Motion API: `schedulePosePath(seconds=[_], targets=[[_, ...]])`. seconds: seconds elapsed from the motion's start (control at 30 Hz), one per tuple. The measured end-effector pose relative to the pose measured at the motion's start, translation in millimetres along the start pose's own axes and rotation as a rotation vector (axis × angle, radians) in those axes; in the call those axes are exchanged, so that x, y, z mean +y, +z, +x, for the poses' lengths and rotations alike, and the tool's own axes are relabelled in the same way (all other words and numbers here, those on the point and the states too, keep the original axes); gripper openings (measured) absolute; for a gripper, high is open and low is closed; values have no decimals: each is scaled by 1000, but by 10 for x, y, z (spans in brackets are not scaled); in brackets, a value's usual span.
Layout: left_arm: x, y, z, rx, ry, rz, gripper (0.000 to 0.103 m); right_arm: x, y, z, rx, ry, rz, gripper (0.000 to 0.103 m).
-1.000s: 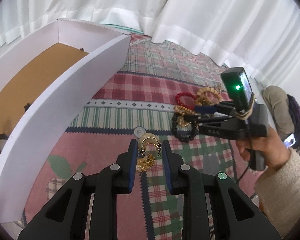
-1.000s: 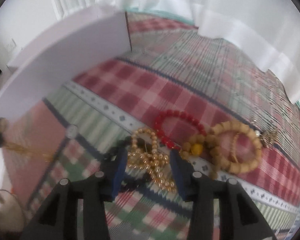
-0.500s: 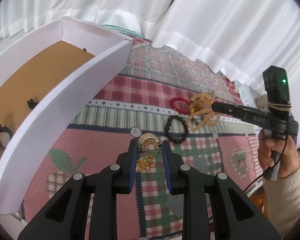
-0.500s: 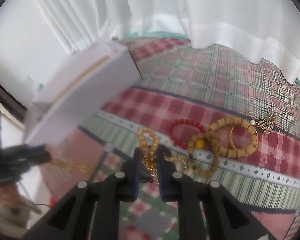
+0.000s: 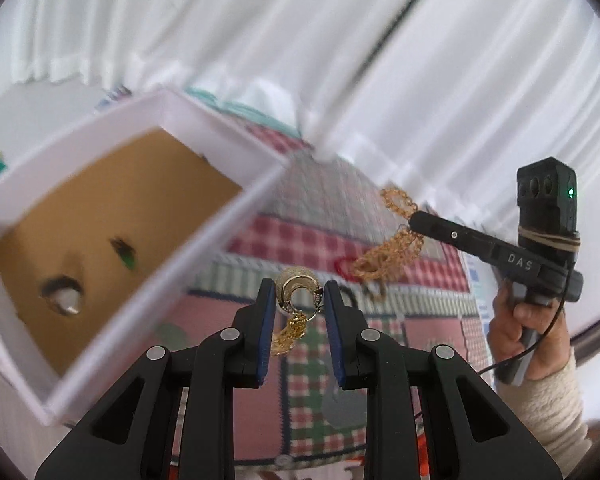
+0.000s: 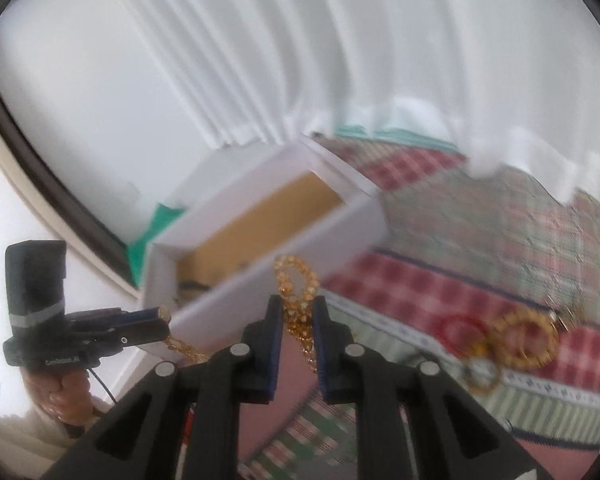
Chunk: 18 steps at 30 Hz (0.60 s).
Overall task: Organize jewelry
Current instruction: 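Carry the earrings with the left tool into the box while the right tool carries and releases the necklace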
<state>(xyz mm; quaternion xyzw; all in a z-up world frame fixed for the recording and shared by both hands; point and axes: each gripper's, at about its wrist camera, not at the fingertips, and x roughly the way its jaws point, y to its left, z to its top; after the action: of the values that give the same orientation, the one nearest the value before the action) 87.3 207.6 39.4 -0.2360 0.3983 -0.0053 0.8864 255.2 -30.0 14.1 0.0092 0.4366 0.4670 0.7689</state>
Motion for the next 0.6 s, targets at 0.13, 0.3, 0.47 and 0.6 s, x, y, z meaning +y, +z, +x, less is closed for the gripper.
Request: schedulePosePath(seconds=[0.13,0.3,0.47,0.6], targets=[[294,202,-289,-79,82,-27,23,354,329,159,-33,66,-34,15],[836,419,-364,-139,192,-87,23,768,708,542,-52,129,-76,15],[1341,646,-46,-127,269,-128,23,1013,967,1071,-27,131,-102,15],[1681,731,319,-91,335,-149,23,1068,1048,1483,4,92,-127,15]])
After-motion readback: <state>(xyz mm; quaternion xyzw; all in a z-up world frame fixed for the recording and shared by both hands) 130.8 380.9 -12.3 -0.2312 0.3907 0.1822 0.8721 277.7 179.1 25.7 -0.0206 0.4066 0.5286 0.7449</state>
